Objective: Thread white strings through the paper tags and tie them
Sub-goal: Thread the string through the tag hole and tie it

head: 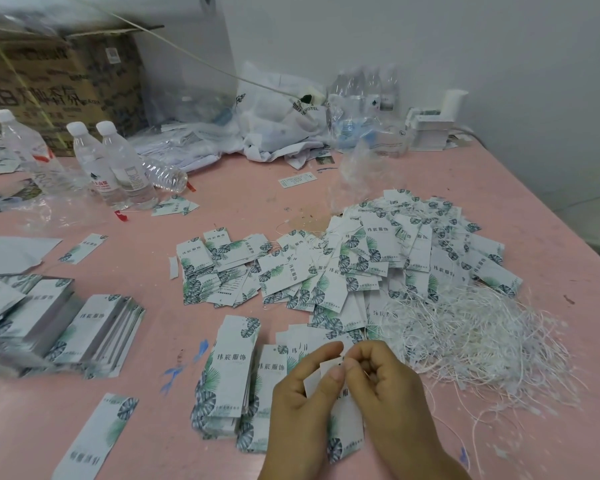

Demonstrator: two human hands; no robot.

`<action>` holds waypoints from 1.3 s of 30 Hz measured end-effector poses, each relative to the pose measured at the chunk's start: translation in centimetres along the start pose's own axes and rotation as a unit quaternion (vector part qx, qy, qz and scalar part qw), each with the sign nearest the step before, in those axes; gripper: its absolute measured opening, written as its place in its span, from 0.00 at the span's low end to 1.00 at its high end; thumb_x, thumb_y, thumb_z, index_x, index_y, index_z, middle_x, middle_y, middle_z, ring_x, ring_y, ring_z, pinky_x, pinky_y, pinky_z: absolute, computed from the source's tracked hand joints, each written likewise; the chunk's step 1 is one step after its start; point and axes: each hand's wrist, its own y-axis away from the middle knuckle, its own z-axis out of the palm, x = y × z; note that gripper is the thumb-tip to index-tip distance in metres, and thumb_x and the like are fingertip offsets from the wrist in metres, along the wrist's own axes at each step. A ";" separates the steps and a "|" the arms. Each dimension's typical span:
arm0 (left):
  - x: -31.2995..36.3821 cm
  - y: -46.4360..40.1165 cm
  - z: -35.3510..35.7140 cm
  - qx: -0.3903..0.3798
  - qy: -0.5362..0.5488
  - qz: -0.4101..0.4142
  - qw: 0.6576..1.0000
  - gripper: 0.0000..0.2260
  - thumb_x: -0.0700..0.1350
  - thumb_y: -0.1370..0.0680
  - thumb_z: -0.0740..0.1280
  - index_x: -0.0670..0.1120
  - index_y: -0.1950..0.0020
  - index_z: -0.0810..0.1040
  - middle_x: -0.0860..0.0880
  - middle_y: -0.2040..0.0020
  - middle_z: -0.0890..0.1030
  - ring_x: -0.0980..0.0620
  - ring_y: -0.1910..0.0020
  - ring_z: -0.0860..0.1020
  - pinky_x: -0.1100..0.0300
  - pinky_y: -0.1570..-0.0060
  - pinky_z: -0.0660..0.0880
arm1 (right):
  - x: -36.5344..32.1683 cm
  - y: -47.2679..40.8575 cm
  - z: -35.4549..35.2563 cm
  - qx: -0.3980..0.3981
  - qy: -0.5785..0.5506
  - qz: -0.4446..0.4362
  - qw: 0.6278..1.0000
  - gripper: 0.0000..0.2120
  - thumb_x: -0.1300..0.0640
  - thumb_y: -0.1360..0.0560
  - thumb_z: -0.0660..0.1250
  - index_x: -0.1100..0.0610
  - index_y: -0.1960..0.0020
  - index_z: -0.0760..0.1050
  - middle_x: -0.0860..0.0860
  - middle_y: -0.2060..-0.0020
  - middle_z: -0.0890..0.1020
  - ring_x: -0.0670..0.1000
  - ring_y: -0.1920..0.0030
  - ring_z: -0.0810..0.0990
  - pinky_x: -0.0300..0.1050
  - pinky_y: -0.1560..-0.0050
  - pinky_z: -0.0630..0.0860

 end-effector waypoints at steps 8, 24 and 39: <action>0.2 -0.3 -0.1 0.010 0.012 -0.003 1.000 0.20 0.58 0.33 0.74 0.50 0.46 0.84 0.38 0.50 0.85 0.39 0.52 0.83 0.45 0.47 0.78 | 0.1 -0.2 -0.1 0.015 -0.008 0.011 1.000 0.13 0.58 0.24 0.68 0.39 0.54 0.72 0.42 0.62 0.81 0.43 0.69 0.78 0.33 0.71 0.72; -0.3 -0.5 -0.4 0.050 0.018 0.019 0.998 0.24 0.55 0.37 0.82 0.48 0.45 0.82 0.40 0.54 0.83 0.40 0.56 0.80 0.43 0.53 0.77 | -0.4 0.1 -0.4 -0.044 -0.062 0.030 0.997 0.10 0.60 0.25 0.69 0.44 0.57 0.79 0.48 0.70 0.80 0.44 0.73 0.72 0.37 0.71 0.71; 0.8 -0.4 0.2 0.113 0.067 0.009 0.991 0.18 0.54 0.36 0.77 0.50 0.50 0.81 0.32 0.42 0.79 0.34 0.46 0.80 0.35 0.38 0.72 | 2.4 -3.4 -3.5 -0.064 -0.534 0.345 0.769 0.08 0.58 0.32 0.69 0.62 0.56 0.78 0.51 0.75 0.68 0.43 0.83 0.58 0.34 0.85 0.57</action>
